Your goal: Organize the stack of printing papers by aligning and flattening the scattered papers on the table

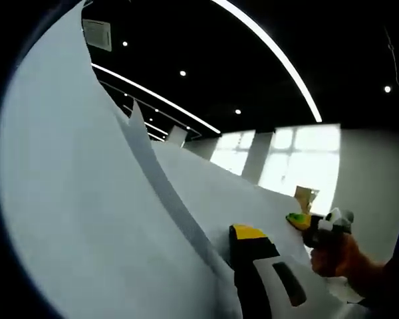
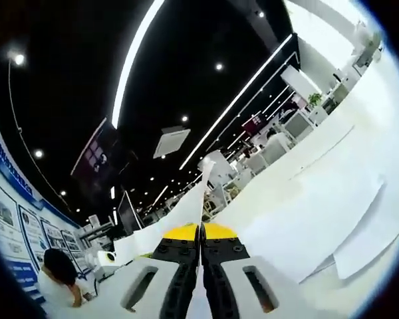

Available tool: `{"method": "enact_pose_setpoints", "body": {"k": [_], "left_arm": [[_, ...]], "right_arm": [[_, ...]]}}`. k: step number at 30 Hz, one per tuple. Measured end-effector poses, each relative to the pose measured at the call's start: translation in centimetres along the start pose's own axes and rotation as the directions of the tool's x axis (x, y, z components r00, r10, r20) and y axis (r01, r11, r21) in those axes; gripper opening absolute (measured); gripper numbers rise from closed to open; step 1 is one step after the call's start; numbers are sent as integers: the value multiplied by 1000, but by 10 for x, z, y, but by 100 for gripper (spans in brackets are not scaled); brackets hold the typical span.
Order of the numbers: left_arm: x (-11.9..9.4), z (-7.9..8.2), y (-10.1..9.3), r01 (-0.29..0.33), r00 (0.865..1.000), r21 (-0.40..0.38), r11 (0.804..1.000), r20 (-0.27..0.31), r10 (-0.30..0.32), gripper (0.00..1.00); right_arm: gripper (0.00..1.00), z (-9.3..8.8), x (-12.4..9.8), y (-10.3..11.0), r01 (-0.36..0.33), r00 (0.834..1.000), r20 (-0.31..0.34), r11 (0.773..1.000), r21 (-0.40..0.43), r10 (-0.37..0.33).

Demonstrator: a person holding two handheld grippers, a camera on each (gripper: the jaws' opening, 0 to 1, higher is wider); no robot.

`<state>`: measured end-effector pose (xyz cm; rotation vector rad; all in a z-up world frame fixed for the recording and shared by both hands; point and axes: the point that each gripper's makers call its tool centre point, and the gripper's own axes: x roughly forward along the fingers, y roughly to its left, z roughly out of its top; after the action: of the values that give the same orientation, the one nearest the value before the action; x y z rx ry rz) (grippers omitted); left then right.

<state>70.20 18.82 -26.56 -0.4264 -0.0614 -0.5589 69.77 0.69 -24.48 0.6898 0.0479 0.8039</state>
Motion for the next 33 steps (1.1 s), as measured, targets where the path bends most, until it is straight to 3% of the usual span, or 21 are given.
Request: {"method": "enact_pose_setpoints", "body": {"k": [33], "left_arm": [[0, 5, -3, 25, 999, -52, 998, 29, -24, 29]], "right_arm": [[0, -6, 3, 0, -17, 1000, -25, 1000, 4, 17]]}}
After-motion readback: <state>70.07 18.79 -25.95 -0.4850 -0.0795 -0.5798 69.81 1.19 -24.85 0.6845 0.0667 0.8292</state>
